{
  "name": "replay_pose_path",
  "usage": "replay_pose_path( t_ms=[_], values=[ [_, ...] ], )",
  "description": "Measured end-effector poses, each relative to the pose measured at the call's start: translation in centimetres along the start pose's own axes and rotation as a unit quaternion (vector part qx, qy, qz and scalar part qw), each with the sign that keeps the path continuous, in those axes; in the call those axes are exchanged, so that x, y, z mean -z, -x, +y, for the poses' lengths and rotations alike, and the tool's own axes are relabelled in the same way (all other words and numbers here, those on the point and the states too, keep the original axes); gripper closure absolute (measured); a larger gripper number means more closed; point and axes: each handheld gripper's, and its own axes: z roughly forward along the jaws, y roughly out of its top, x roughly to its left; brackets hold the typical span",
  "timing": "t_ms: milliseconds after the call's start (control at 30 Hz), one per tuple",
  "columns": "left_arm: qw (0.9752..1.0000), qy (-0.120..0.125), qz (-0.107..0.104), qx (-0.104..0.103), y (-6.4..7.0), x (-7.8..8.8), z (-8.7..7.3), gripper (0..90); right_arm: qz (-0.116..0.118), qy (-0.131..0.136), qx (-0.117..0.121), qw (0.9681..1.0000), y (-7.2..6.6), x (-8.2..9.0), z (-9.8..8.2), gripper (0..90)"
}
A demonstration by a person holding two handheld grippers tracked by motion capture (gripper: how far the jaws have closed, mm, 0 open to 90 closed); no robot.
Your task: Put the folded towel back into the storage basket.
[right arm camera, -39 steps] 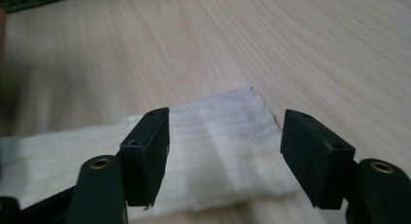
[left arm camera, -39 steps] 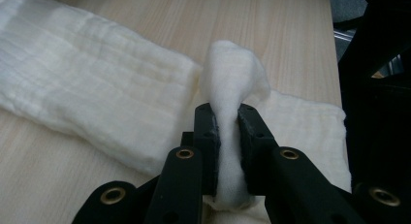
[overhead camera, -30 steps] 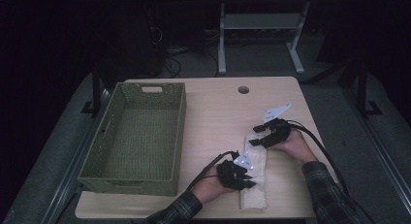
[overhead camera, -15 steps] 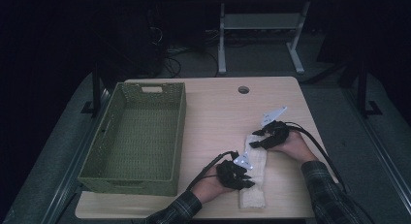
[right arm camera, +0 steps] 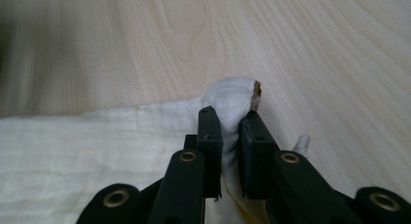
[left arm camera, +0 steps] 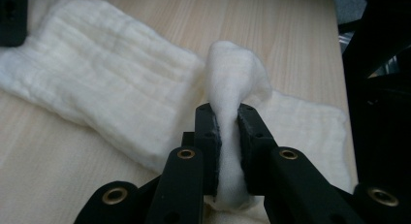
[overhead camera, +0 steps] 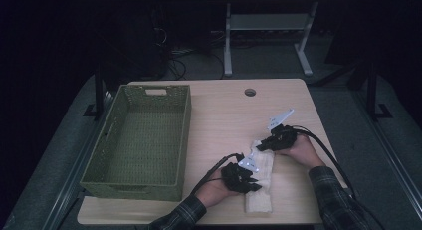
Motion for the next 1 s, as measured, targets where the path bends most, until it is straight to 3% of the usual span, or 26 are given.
replay_pose_path(
  t_ms=[200, 267, 400, 500, 700, 1000],
  values=[
    [0.9999, 0.015, 0.007, 0.0, 0.2, 1.4, 1.0, 80.3, 0.002, 0.006, -0.003, 1.0, 0.0, 0.9, 1.2, 81.1],
    [0.9997, 0.023, 0.005, 0.008, 0.2, 2.1, 1.3, 80.3, 0.002, 0.014, 0.001, 0.9999, 0.0, 1.3, 1.8, 81.1],
    [0.9996, 0.017, 0.019, 0.009, 0.1, 3.4, 1.7, 80.3, 0.002, 0.021, 0.014, 0.9997, 0.1, 1.8, 3.3, 81.2],
    [0.9993, 0.023, 0.023, 0.018, 0.1, 4.7, 2.0, 80.3, 0.002, 0.028, 0.023, 0.9993, 0.0, 2.0, 4.3, 81.2],
    [0.9988, 0.023, 0.04, 0.014, 0.2, 7.3, 2.9, 80.3, -0.001, 0.029, 0.044, 0.9986, -0.2, 2.2, 6.6, 81.2],
    [0.9979, 0.036, 0.051, 0.019, -0.7, 11.8, 3.5, 80.3, -0.005, 0.047, 0.055, 0.9974, -0.5, 2.5, 10.4, 81.2]
  ],
)
